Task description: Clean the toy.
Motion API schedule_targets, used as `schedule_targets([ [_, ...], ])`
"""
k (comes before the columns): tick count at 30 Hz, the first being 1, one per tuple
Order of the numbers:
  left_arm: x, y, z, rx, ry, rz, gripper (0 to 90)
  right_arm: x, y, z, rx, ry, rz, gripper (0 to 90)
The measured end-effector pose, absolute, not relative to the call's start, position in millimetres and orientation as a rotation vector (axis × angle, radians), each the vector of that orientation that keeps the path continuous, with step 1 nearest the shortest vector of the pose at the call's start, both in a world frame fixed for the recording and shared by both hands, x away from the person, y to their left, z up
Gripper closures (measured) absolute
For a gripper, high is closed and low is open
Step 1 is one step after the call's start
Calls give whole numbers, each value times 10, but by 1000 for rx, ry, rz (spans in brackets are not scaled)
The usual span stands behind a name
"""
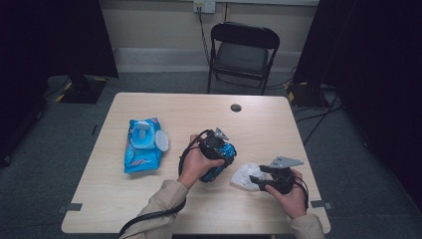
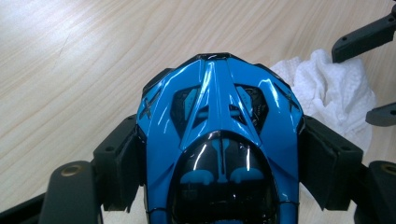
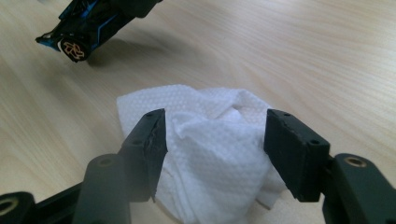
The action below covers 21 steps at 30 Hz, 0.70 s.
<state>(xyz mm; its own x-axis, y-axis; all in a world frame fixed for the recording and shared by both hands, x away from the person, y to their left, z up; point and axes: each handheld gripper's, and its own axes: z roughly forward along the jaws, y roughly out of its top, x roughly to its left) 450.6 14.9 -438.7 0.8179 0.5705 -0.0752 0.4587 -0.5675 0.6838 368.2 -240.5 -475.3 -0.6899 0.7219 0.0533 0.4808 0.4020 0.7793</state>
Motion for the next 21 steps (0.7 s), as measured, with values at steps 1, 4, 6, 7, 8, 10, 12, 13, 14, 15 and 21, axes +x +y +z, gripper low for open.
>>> schedule_targets([
  [1,4503,150,-4383,2274,746,201,245,3679,-2395,-4762,1045,2382,1164,417],
  [4,4493,147,-4371,2276,737,200,245,3686,-2376,-4811,1047,2406,1128,442],
  [6,4490,155,-4355,2276,728,198,244,3698,-2364,-4862,1050,2424,1100,442],
  [7,4485,155,-4350,2273,733,194,245,3701,-2353,-4886,1046,2433,1092,438],
  [8,4484,159,-4343,2274,731,200,245,3705,-2341,-4909,1039,2441,1076,432],
  [10,4483,167,-4334,2265,728,194,245,3709,-2313,-4946,1032,2449,1048,423],
  [12,4480,175,-4321,2272,721,198,245,3708,-2297,-4951,1017,2452,1026,431],
  [13,4472,180,-4314,2268,721,196,245,3708,-2292,-4950,1013,2453,1018,436],
  [14,4466,184,-4306,2266,717,195,244,3705,-2286,-4955,1003,2452,1009,438],
  [15,4460,188,-4299,2264,714,192,245,3702,-2286,-4959,1003,2447,1010,443],
  [21,4437,211,-4276,2260,710,187,245,3710,-2311,-4954,1050,2400,993,628],
])
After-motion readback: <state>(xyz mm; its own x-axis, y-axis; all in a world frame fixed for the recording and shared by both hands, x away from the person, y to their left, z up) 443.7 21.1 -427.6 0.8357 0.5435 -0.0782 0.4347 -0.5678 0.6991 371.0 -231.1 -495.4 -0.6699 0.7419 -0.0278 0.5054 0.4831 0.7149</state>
